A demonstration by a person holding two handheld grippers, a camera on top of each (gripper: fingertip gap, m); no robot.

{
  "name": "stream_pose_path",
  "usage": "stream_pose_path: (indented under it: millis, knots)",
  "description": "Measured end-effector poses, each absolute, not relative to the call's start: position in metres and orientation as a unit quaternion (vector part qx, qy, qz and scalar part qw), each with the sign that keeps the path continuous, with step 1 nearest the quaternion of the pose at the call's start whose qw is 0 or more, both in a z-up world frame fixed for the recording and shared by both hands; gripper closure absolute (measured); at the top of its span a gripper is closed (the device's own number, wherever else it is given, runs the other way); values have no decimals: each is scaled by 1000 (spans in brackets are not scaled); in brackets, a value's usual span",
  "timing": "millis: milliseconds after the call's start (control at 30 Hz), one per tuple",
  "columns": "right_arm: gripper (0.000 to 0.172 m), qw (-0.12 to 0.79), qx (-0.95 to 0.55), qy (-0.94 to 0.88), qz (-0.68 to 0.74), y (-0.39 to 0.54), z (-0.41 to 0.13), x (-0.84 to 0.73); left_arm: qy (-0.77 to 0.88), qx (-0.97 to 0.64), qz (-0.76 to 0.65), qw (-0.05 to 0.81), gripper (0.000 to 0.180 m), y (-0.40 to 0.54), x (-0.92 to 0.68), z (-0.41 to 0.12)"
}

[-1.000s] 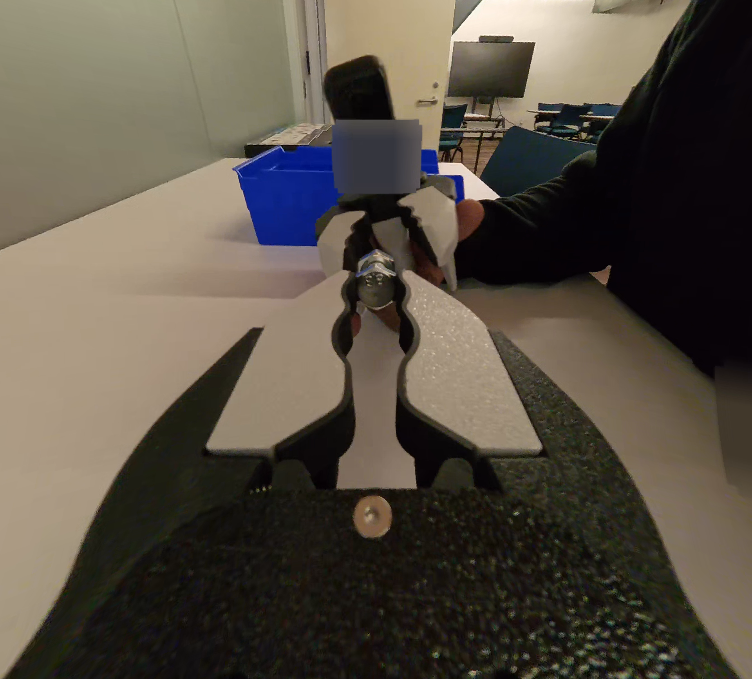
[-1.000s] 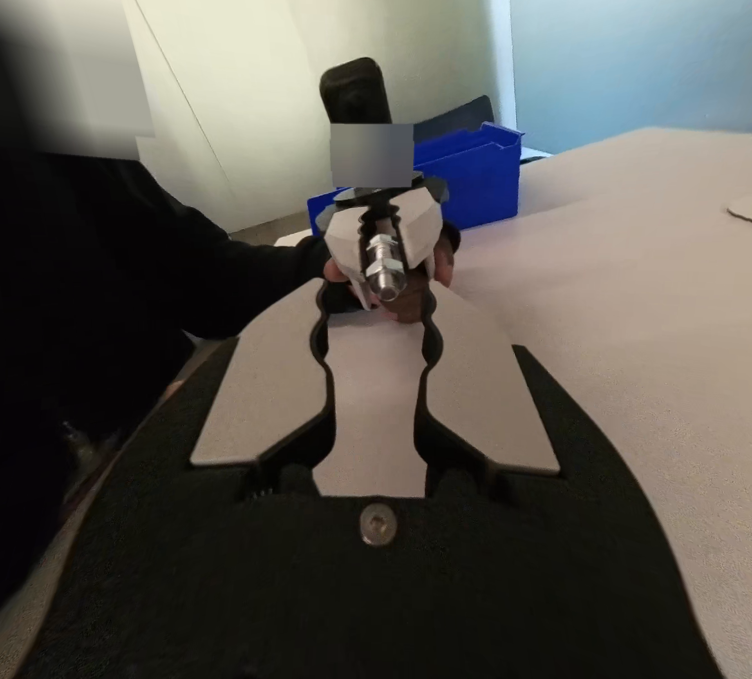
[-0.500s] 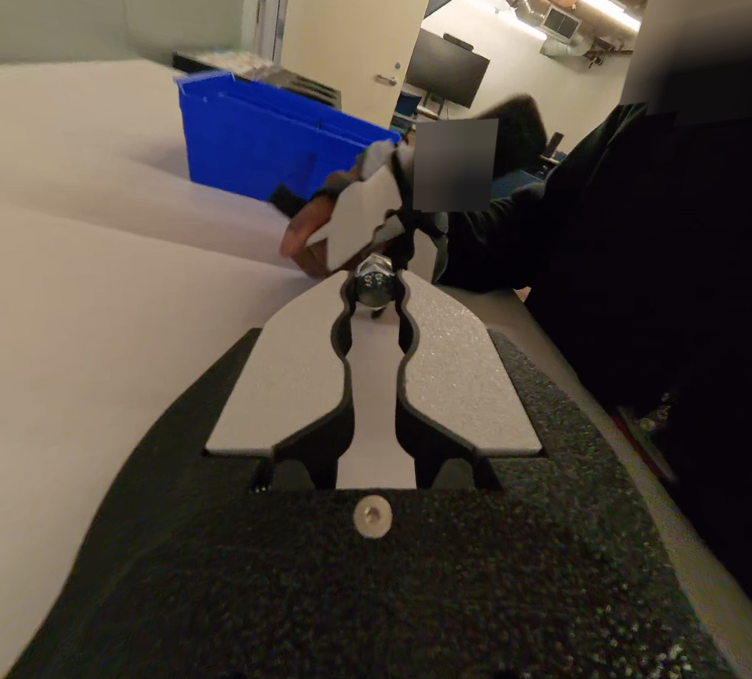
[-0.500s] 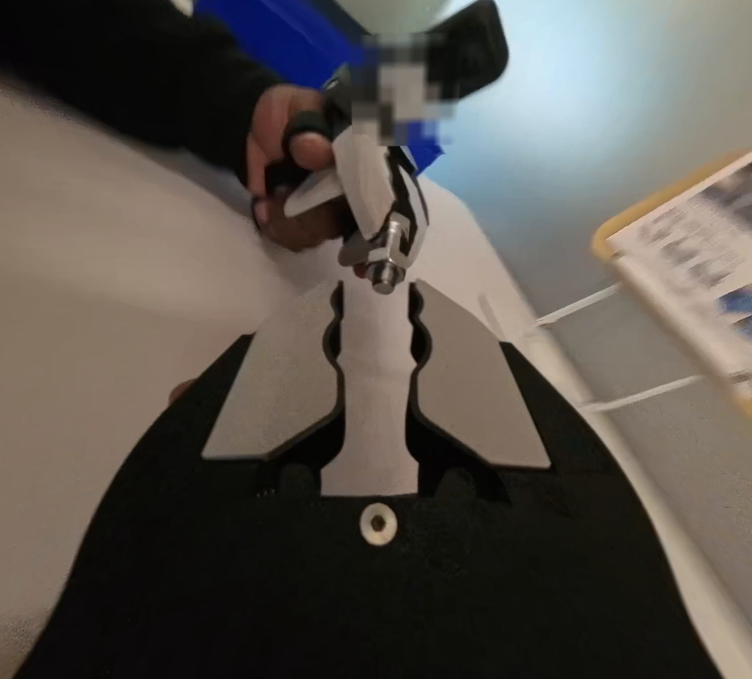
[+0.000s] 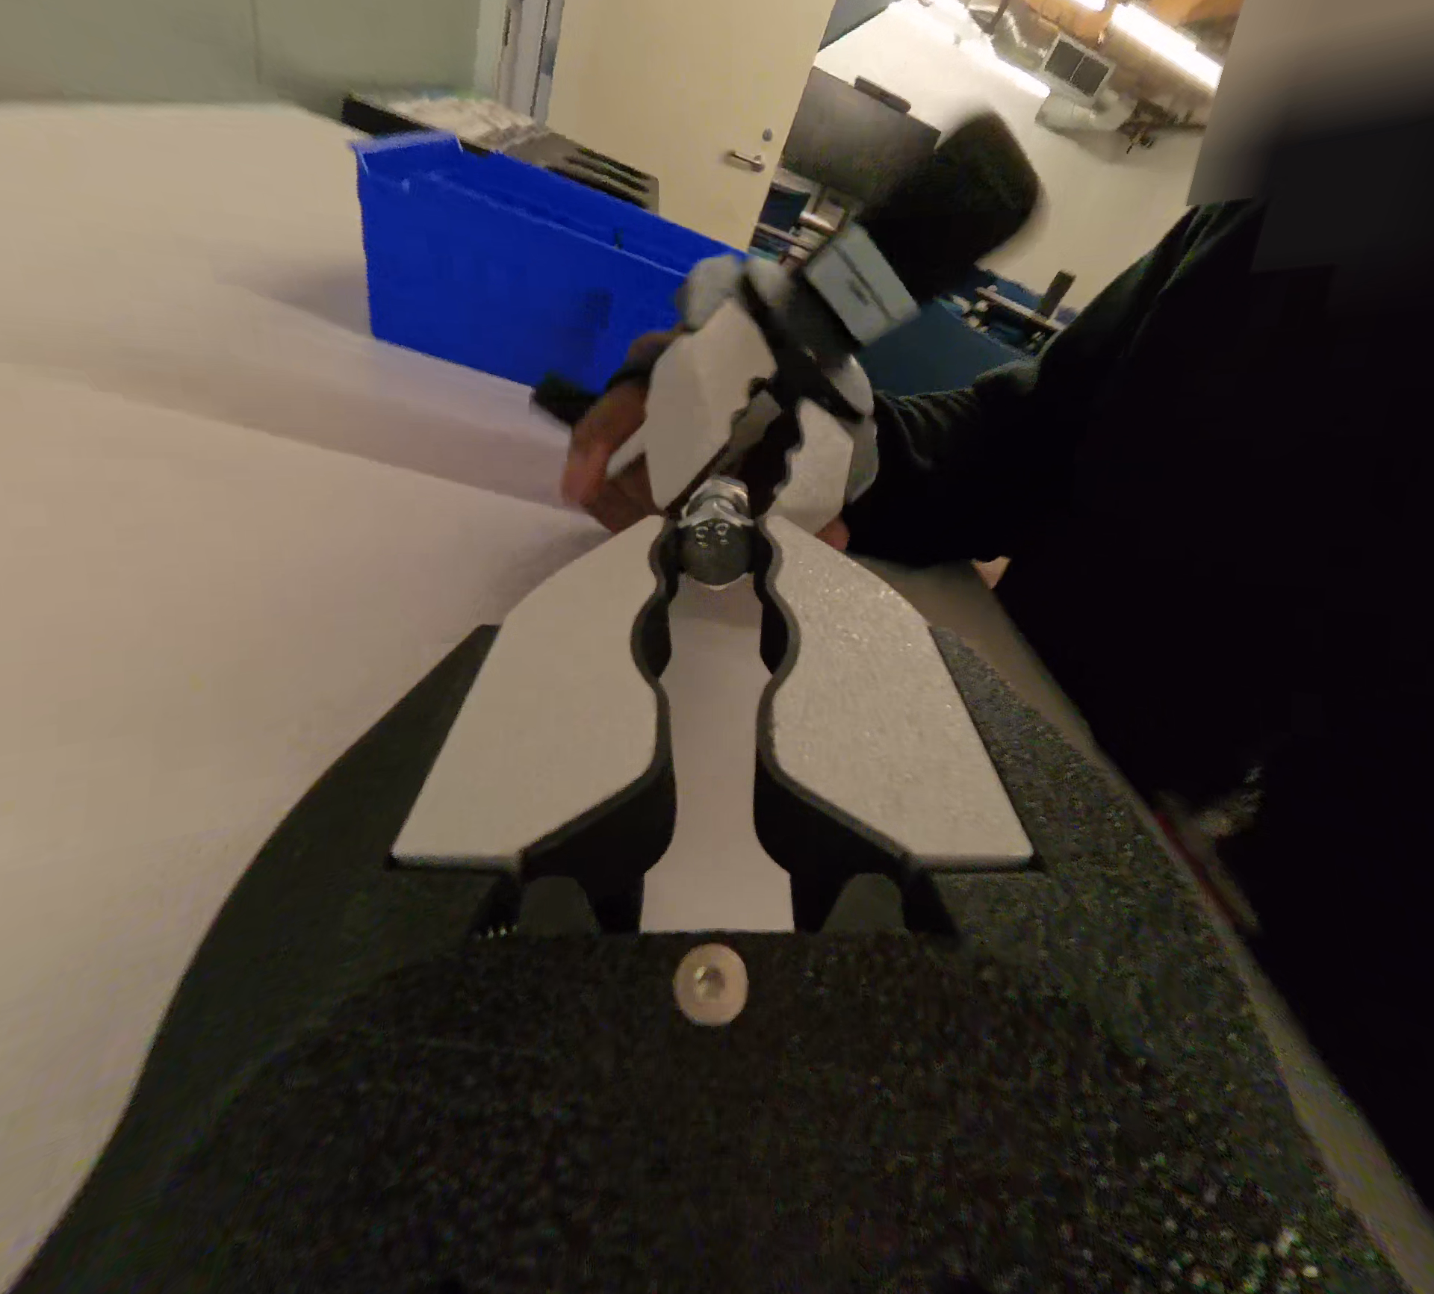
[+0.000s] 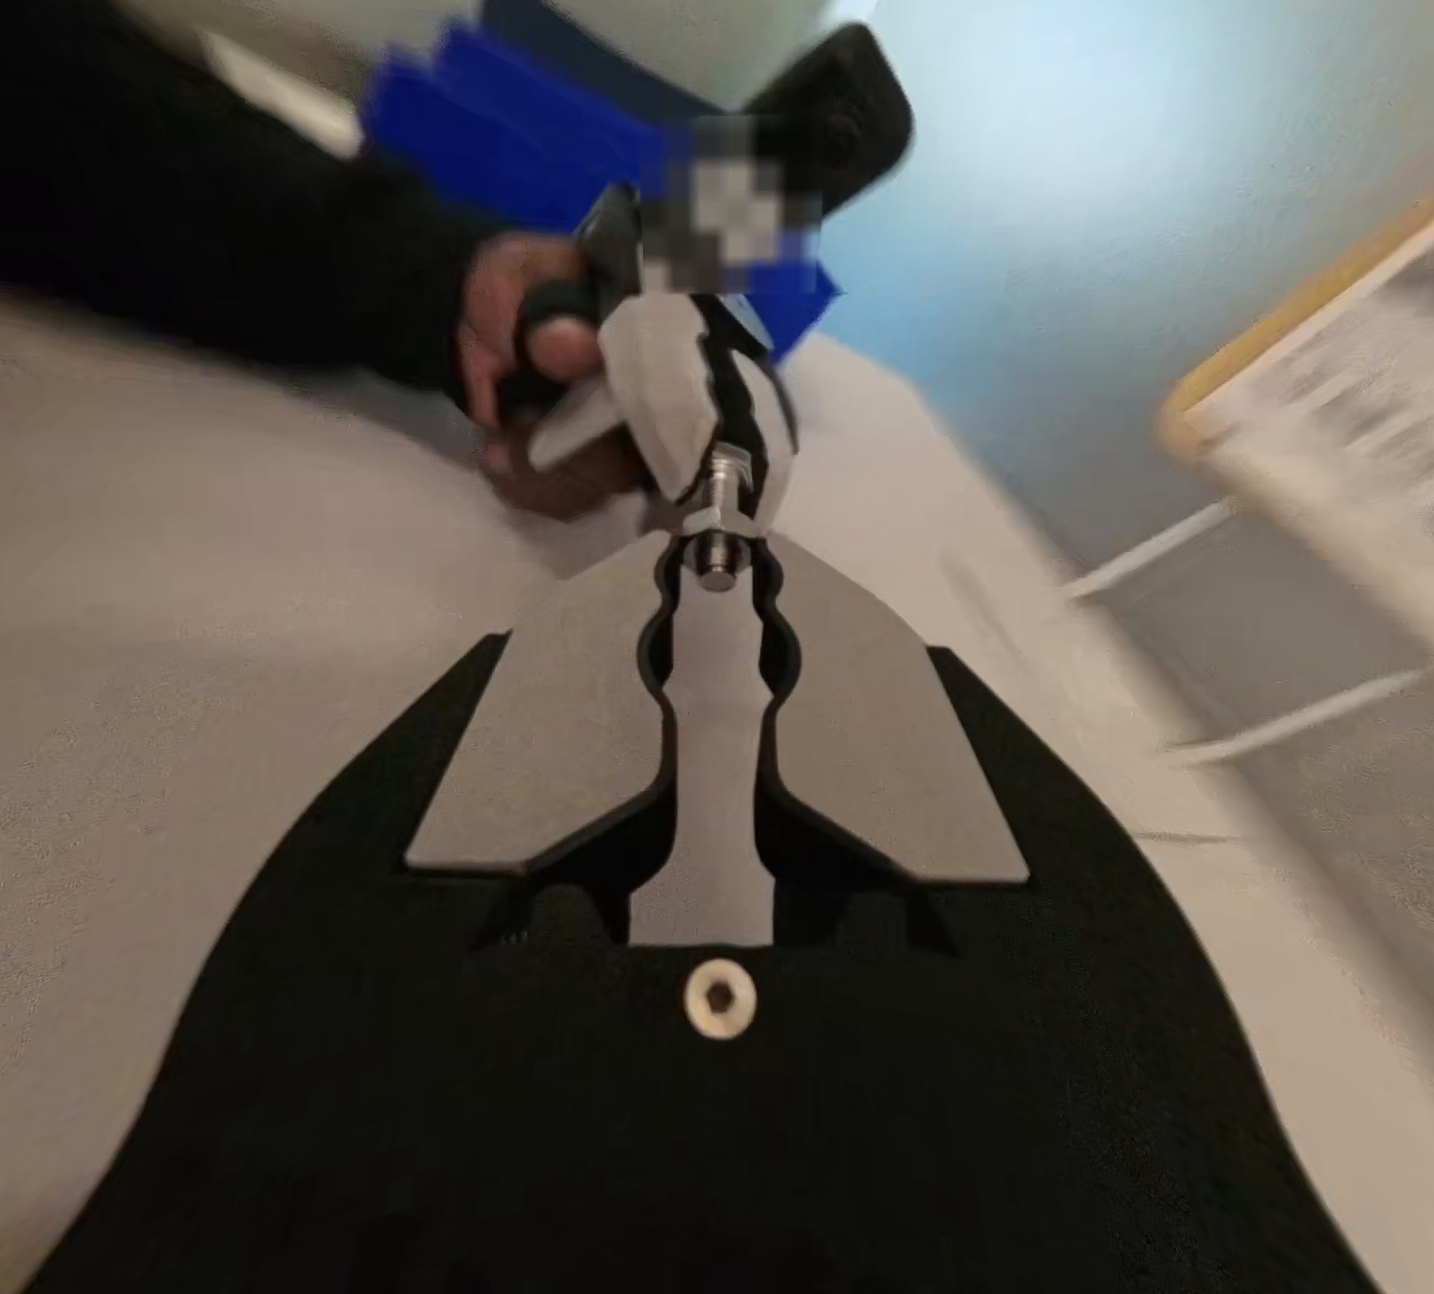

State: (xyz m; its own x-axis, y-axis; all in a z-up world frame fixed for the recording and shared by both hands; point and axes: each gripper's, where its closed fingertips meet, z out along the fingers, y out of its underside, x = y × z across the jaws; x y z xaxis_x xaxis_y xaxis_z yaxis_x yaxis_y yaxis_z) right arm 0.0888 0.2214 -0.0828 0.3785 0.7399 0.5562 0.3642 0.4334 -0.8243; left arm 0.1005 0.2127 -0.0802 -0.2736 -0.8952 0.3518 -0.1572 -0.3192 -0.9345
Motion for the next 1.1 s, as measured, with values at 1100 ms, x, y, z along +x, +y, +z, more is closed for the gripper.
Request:
stream_pose_path:
  millis: [1100]
  knots:
    - [139,638,-558,-468,251,222,-73,90,486,-517,-625,325,163,218,100,-73]
